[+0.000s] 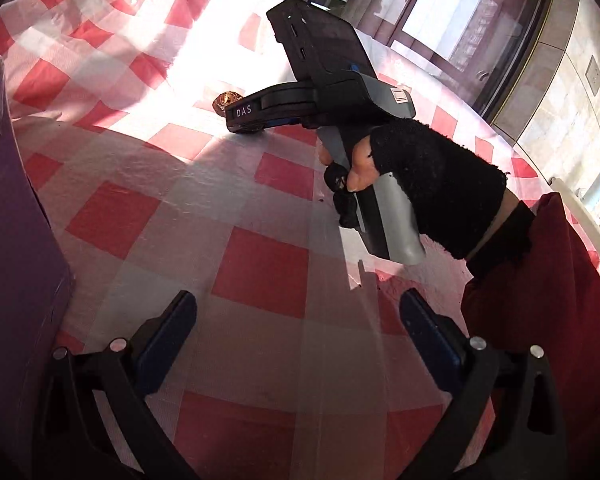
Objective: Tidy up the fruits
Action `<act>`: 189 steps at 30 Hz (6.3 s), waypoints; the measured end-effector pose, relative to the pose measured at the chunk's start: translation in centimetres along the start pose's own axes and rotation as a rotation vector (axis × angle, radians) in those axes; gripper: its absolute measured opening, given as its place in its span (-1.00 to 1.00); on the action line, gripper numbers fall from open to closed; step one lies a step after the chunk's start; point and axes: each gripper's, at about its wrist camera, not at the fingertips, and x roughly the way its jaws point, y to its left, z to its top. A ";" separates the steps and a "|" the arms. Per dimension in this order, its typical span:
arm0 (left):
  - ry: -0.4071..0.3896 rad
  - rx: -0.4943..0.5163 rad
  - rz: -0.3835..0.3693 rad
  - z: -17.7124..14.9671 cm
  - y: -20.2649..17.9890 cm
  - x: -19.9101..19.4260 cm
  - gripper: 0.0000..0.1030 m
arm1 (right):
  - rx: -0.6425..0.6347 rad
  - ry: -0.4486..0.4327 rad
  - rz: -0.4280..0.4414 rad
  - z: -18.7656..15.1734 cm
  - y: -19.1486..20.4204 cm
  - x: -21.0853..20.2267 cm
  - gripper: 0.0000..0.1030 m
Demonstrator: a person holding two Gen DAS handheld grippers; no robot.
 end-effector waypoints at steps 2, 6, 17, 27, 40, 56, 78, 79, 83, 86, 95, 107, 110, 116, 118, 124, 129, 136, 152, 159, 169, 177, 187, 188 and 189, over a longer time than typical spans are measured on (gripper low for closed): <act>-0.002 -0.003 -0.003 0.0 0.0 -0.1 0.96 | 0.006 -0.009 -0.013 -1.7 -0.3 -1.6 -0.24; -0.004 -0.002 -0.011 0.1 0.1 -0.1 0.96 | 0.231 -0.073 -0.031 -6.9 -4.7 -6.0 -0.24; 0.073 -0.141 0.150 4.7 -1.1 4.7 0.96 | 0.827 -0.368 -0.024 -17.9 -15.0 -13.6 -0.24; 0.039 -0.181 0.481 18.2 3.5 16.2 0.51 | 0.812 -0.364 0.033 -17.5 -15.1 -13.2 -0.23; 0.020 0.007 0.299 13.3 0.2 11.7 -0.18 | 0.806 -0.353 0.045 -17.4 -15.0 -13.1 -0.23; -0.036 -0.082 0.071 3.2 0.5 2.4 -0.18 | 0.806 -0.354 0.041 -17.5 -14.9 -13.1 -0.24; -0.045 -0.055 -0.096 1.9 -2.7 -6.9 -0.18 | 0.848 -0.350 0.040 -21.6 -8.1 -17.0 -0.24; -0.064 -0.043 -0.118 2.2 -2.7 -8.9 -0.18 | 0.835 -0.355 0.058 -21.8 -6.8 -17.6 -0.24; -0.141 0.000 -0.117 4.3 -0.9 -16.3 -0.17 | 0.719 -0.380 0.133 -20.1 -0.7 -20.5 -0.24; -0.140 0.035 -0.016 5.4 2.3 -19.7 -0.17 | 0.574 -0.438 0.187 -16.7 4.1 -23.5 -0.24; 0.124 0.221 0.314 2.7 11.4 -19.7 -0.17 | 0.175 -0.337 0.225 -6.1 17.4 -23.9 -0.23; 0.373 0.486 0.309 -0.6 11.2 -18.9 -0.17 | -0.236 0.156 0.108 -0.8 28.9 -13.4 -0.24; 0.423 0.488 0.283 -1.5 11.3 -18.4 -0.17 | -0.291 0.266 0.077 -0.8 30.3 -10.6 -0.24; 0.491 0.503 0.286 -2.9 11.5 -17.6 -0.17 | -0.426 0.438 -0.004 -1.6 33.2 -7.3 -0.23; 0.497 0.489 0.275 -2.7 11.5 -17.7 -0.17 | -0.440 0.459 -0.027 -1.7 33.6 -6.8 -0.23; 0.506 0.502 0.276 -2.8 11.5 -17.8 -0.16 | -0.456 0.481 -0.042 -2.5 33.7 -6.4 -0.23; 0.509 0.500 0.277 -2.7 11.2 -17.8 -0.16 | -0.457 0.483 -0.046 -2.7 33.3 -6.3 -0.23; 0.507 0.485 0.271 -2.3 11.4 -17.6 -0.13 | -0.415 0.450 -0.033 -2.0 32.5 -6.7 0.11; 0.120 0.338 0.210 -1.8 11.7 -29.2 0.96 | -0.135 0.284 0.003 -0.6 30.7 -13.8 0.68; -0.141 0.164 0.377 -1.4 12.4 -35.9 0.97 | 0.083 0.217 0.189 -3.4 32.6 -17.5 0.68; 0.083 -0.097 0.600 -1.2 18.3 -32.5 0.97 | 0.119 0.282 0.056 -7.2 35.1 -17.2 0.69; 0.177 -0.171 0.671 -2.2 21.0 -30.0 0.96 | 0.040 0.305 -0.076 -7.9 35.7 -16.1 0.69; 0.216 -0.231 0.740 -1.6 22.4 -28.7 0.97 | 0.010 0.286 -0.092 -7.6 34.9 -15.6 0.69; 0.224 -0.240 0.739 -1.7 22.5 -28.6 0.97 | 0.005 0.285 -0.091 -7.6 34.9 -15.6 0.69; 0.231 -0.247 0.743 -1.8 22.6 -28.4 0.97 | -0.001 0.284 -0.090 -7.7 34.8 -15.6 0.69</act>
